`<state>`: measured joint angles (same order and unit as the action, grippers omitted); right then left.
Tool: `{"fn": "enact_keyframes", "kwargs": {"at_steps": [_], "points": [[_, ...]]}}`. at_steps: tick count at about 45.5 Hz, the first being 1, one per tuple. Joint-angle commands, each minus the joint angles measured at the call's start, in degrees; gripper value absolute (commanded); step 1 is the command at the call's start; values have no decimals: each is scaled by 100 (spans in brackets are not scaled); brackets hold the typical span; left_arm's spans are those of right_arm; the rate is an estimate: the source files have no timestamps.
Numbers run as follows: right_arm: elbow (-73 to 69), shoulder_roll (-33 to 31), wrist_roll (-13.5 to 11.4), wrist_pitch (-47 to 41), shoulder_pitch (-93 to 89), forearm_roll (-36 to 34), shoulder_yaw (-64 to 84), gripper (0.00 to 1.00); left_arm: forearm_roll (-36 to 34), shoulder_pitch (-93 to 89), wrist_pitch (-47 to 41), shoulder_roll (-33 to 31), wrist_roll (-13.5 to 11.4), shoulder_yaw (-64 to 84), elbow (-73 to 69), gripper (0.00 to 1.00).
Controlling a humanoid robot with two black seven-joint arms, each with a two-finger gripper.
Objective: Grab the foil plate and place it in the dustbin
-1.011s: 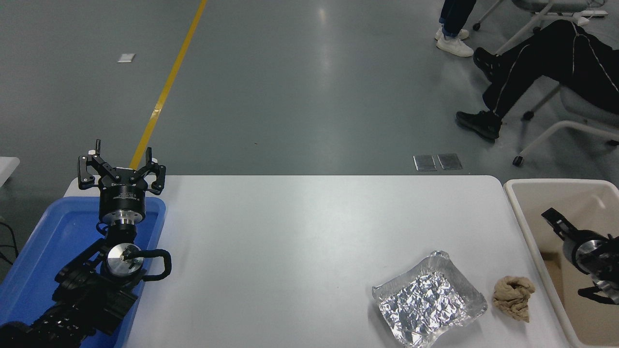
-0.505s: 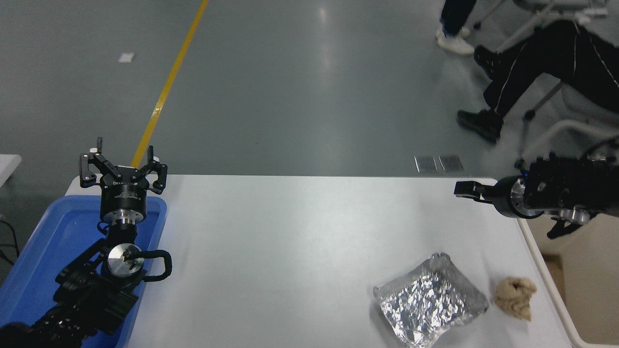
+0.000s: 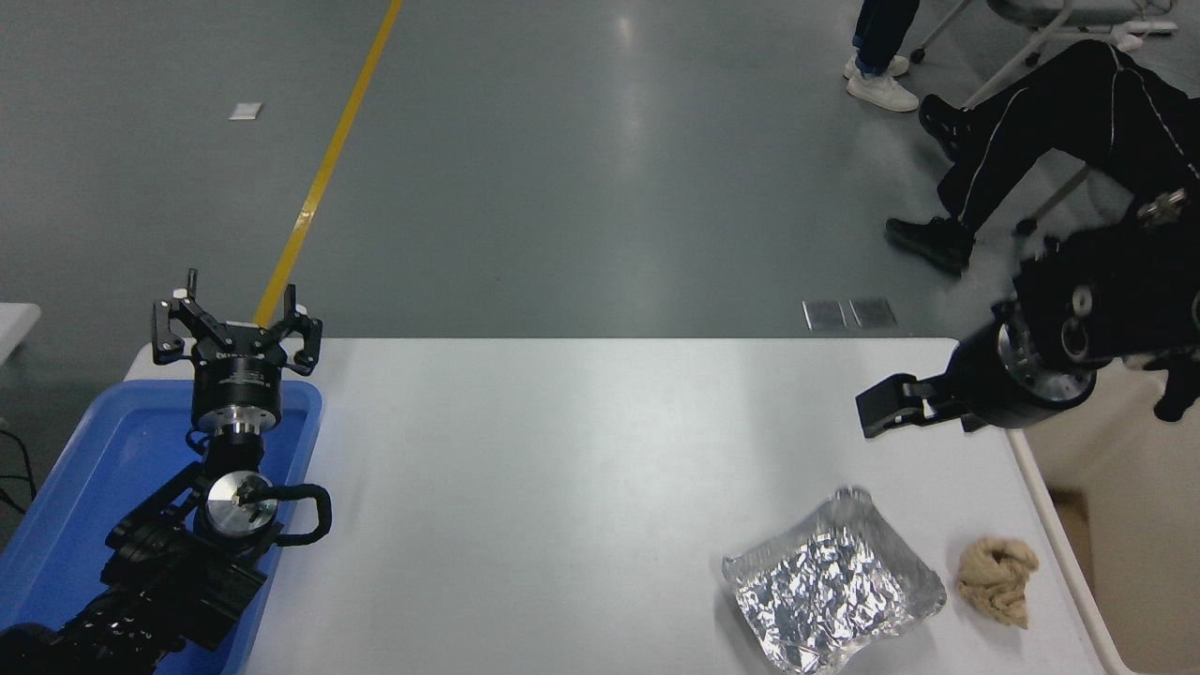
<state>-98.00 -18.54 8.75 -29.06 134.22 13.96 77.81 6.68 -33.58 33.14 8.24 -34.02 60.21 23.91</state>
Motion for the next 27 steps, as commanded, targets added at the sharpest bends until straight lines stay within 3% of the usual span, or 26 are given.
{"fn": "enact_keyframes", "kwargs": {"at_steps": [1,20,27], "points": [[-200,-387,4,-1470,1071,-156,-222,100,0,1,-1,2,0,0,0,99],[-200,-861,-84,-1594,1713,-701,524,100,8,1,-1,2,0,0,0,99],[-200,-905,-92,-629,818,-649,762,100,9,1,-1,2,0,0,0,99]]}}
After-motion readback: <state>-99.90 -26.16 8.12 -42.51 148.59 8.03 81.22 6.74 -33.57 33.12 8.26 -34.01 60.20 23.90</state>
